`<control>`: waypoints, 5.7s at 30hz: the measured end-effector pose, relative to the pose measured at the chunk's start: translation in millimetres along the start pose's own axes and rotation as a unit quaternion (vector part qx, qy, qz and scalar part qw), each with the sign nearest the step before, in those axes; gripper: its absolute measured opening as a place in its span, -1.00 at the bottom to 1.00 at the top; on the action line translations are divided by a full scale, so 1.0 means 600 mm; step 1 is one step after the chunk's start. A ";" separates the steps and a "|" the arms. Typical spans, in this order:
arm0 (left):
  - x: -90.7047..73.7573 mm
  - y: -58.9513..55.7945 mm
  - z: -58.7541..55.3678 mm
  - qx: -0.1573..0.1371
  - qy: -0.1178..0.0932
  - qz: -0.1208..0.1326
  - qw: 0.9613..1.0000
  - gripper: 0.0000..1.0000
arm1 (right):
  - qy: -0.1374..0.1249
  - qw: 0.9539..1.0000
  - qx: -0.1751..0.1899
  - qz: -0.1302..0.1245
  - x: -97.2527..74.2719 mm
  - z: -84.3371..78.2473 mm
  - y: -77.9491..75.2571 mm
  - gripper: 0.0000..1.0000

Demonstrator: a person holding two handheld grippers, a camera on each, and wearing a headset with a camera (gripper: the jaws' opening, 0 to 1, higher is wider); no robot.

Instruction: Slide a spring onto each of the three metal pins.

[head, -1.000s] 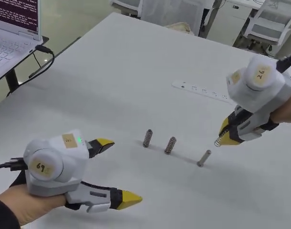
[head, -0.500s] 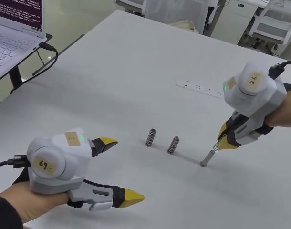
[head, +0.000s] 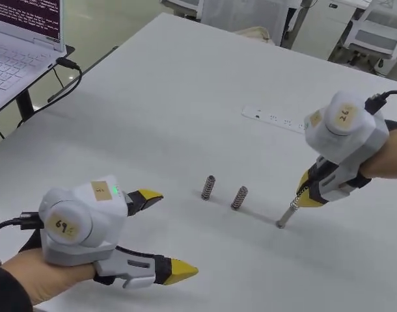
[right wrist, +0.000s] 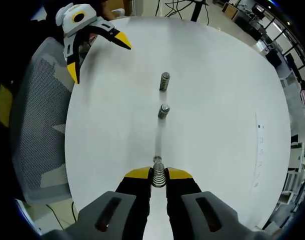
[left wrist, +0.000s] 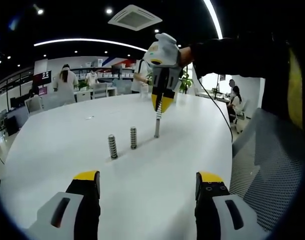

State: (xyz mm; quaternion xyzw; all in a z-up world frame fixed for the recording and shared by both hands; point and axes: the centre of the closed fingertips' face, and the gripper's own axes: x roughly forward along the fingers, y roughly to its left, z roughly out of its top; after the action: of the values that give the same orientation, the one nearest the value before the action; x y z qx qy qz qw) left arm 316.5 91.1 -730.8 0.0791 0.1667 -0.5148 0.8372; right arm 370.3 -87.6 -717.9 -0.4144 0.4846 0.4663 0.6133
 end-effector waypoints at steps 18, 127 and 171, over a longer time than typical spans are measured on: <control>-0.003 0.002 -0.006 -0.003 0.004 0.000 1.000 0.45 | 0.003 1.000 0.003 0.008 0.021 -0.003 0.001 -0.84; -0.005 0.001 -0.002 0.001 0.014 -0.004 1.000 0.37 | -0.099 0.988 0.112 -0.033 0.086 -0.009 -0.005 0.45; -0.024 -0.004 0.046 0.014 -0.009 0.009 1.000 0.43 | -0.309 0.908 0.227 -0.169 -0.045 -0.028 0.107 0.86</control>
State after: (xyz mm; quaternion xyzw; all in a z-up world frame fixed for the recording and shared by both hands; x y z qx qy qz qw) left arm 313.8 93.8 -699.9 0.0879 0.1513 -0.5100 0.8422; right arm 301.8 -94.2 -698.4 -0.1751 0.2866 0.3376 0.8793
